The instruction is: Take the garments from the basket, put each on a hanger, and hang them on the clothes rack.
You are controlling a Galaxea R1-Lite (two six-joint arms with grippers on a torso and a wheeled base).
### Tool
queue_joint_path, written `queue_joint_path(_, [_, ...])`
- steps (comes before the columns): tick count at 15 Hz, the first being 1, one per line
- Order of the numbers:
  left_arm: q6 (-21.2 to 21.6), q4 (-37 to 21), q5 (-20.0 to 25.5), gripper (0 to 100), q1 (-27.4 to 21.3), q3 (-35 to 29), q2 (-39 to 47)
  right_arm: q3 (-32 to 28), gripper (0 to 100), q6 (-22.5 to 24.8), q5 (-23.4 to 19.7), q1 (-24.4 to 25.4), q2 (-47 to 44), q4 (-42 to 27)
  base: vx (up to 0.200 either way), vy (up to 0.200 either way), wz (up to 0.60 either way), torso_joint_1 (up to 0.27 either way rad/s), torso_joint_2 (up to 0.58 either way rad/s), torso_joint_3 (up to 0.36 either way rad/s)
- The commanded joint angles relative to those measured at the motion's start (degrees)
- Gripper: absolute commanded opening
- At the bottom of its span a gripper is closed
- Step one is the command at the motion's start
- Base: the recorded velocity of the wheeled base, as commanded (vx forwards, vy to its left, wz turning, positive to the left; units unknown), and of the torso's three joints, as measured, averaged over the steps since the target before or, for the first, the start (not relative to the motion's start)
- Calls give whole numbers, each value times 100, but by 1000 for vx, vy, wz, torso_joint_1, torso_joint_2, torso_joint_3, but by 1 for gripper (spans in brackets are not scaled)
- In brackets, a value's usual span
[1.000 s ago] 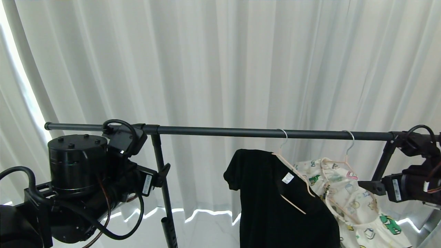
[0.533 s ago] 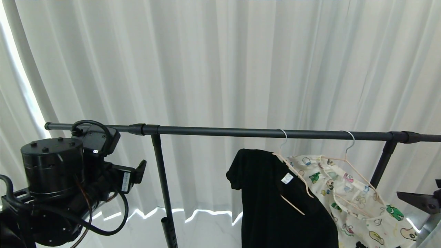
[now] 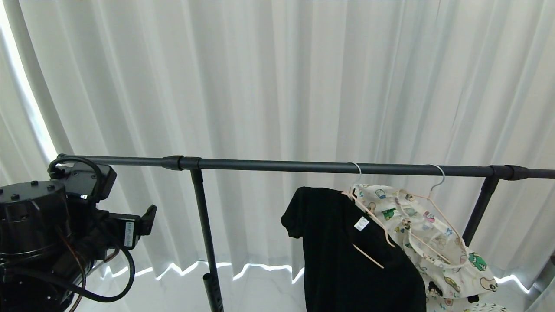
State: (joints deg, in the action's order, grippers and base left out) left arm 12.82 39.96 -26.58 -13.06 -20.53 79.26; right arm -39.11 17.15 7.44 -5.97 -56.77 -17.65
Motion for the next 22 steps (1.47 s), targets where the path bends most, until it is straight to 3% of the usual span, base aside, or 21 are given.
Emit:
queue_joint_path(1, [1, 3, 47, 100, 84, 67, -86, 8, 100, 7, 3, -79, -9, 7, 0, 0, 0, 0, 0, 0])
queue_joint_path(16, [1, 3, 179, 100, 84, 190, -78, 140, 100, 43, 3, -79, 114, 25, -200, 0, 0, 0, 3, 3])
queue_joint_path(22, [10, 3, 188, 100, 251, 190, -95, 465, 100, 473, -49, 8, 421, 333, 0, 0, 0, 0, 0, 0])
